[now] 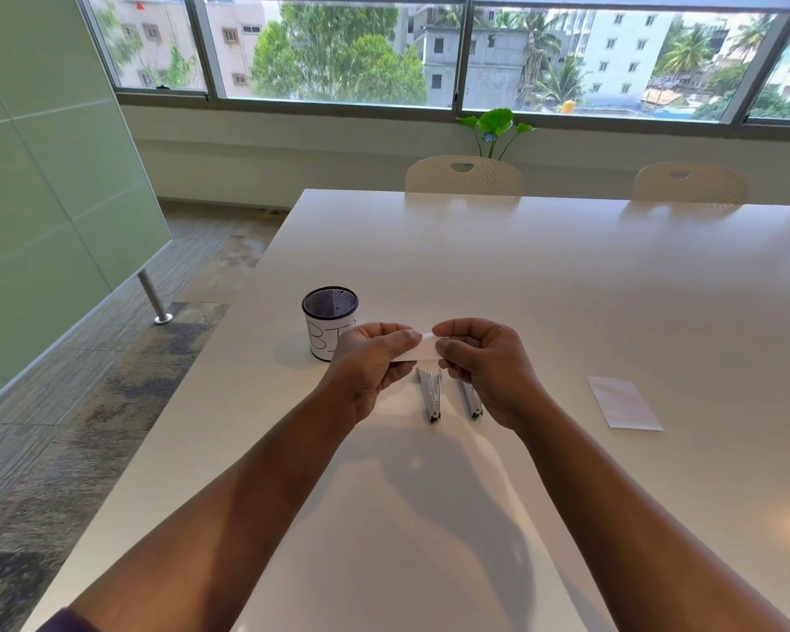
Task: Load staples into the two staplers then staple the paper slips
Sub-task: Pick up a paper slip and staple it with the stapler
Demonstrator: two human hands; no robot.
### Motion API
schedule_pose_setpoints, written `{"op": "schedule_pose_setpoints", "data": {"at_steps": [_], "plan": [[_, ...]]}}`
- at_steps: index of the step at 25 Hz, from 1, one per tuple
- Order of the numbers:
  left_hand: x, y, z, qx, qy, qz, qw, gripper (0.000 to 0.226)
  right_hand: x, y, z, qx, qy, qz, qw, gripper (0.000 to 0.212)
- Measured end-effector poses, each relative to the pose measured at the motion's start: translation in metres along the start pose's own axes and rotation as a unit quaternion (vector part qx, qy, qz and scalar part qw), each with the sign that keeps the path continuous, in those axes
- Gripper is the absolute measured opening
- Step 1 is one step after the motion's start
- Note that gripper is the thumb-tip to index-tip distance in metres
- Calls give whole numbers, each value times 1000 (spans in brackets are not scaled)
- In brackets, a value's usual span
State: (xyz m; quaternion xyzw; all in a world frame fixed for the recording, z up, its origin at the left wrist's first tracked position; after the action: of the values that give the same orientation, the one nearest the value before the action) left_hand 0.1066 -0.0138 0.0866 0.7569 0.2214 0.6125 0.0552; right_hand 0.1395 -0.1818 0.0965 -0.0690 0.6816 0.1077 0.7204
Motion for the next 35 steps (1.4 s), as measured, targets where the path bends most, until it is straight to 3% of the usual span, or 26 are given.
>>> {"op": "schedule_pose_setpoints", "data": {"at_steps": [3, 7, 11, 15, 19, 23, 28, 35], "plan": [[-1, -1, 1, 17, -5, -16, 1000, 11, 0, 0, 0, 0, -2, -8, 1000, 13], [-1, 3, 0, -20, -10, -13, 1000, 9, 0, -3, 1, 11, -1, -10, 1000, 12], [0, 4, 0, -44, -5, 19, 999, 26, 2, -5, 2, 22, 1, -13, 1000, 11], [-2, 1, 4, -25, -5, 24, 999, 14, 2, -2, 2, 6, -1, -15, 1000, 13], [-4, -1, 9, 11, -15, -5, 1000, 17, 1, -1, 3, -2, -3, -6, 1000, 14], [-2, 3, 8, -30, -17, -5, 999, 11, 0, -3, 4, -1, -5, -14, 1000, 14], [1, 8, 6, -64, -12, 5, 998, 30, 0, -6, 7, 11, -4, -15, 1000, 14], [1, 2, 11, -15, -18, -3, 1000, 11, -2, -1, 9, -9, -7, -11, 1000, 15]]}}
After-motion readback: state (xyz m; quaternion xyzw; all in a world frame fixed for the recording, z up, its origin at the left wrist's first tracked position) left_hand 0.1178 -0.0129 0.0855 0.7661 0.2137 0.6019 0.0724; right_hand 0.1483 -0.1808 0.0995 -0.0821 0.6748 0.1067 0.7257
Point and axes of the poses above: each hand's wrist, its own z-axis towards the middle knuckle, its own y-axis out of the palm, x = y × z, the point moved 8 cm from there along z, towards the middle knuckle, and after that the axes turned 4 degrees about -z, right-handed, at the moved point
